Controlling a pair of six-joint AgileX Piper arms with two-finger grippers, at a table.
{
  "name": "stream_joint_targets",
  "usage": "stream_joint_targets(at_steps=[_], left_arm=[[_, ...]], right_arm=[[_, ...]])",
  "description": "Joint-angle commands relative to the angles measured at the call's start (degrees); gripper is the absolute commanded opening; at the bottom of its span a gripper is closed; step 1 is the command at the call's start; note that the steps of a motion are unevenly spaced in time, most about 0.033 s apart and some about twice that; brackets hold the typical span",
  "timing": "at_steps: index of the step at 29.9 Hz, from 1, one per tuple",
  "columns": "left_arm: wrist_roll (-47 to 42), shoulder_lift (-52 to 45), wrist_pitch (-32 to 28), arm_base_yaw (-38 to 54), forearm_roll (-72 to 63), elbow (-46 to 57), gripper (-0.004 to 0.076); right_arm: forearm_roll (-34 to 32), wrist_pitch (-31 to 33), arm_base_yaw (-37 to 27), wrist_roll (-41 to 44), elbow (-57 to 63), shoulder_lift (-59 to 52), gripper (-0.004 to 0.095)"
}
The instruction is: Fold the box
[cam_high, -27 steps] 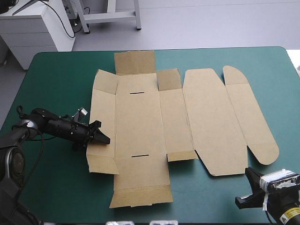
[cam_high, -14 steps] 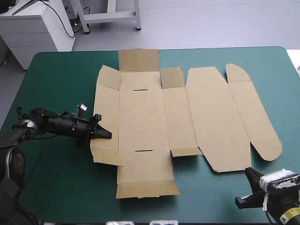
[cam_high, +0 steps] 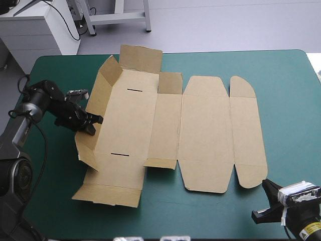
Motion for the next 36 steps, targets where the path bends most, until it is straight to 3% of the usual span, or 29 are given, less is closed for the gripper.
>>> stream_joint_targets(at_steps=[1, 4, 9, 12, 18, 21, 29, 36], left_arm=[[0.57, -2.61, 5.02, -4.76, 8.95, -8.85, -0.0008], [2.99, -2.15, 5.0, -8.24, 12.41, -14.63, -0.0008], [23.43, -1.85, 4.56, -15.69, 23.09, -20.81, -0.0008], [29.64, -1.85, 0.46, -21.08, 34.53, -21.88, -0.0008], [29.46, -1.85, -16.06, -28.23, 39.56, -21.88, -0.0008], [29.46, -1.85, -19.62, -29.94, 39.56, -21.88, -0.0008], [24.5, -1.85, -19.34, -34.22, 44.37, -19.84, -0.0009], [8.58, -3.22, -19.38, -42.5, 65.99, -12.2, -0.0009]], right_arm=[[0.18, -3.89, -0.19, -0.38, -1.42, 0.79, -0.002], [0.18, -3.89, -0.19, -0.54, -1.42, 0.79, -0.002], [0.81, -3.89, -0.19, -0.68, -1.42, 0.79, -0.002], [0.85, -3.89, -0.19, -0.8, -1.42, 0.79, -0.002], [0.85, -3.89, -0.19, -0.8, -1.42, 0.79, -0.002], [0.85, -3.89, -0.19, -0.8, -1.42, 0.79, -0.002], [0.85, -3.89, -0.19, -0.8, -1.42, 0.79, -0.002], [1.05, -3.89, -0.19, -1.17, -1.42, 0.79, -0.002]])
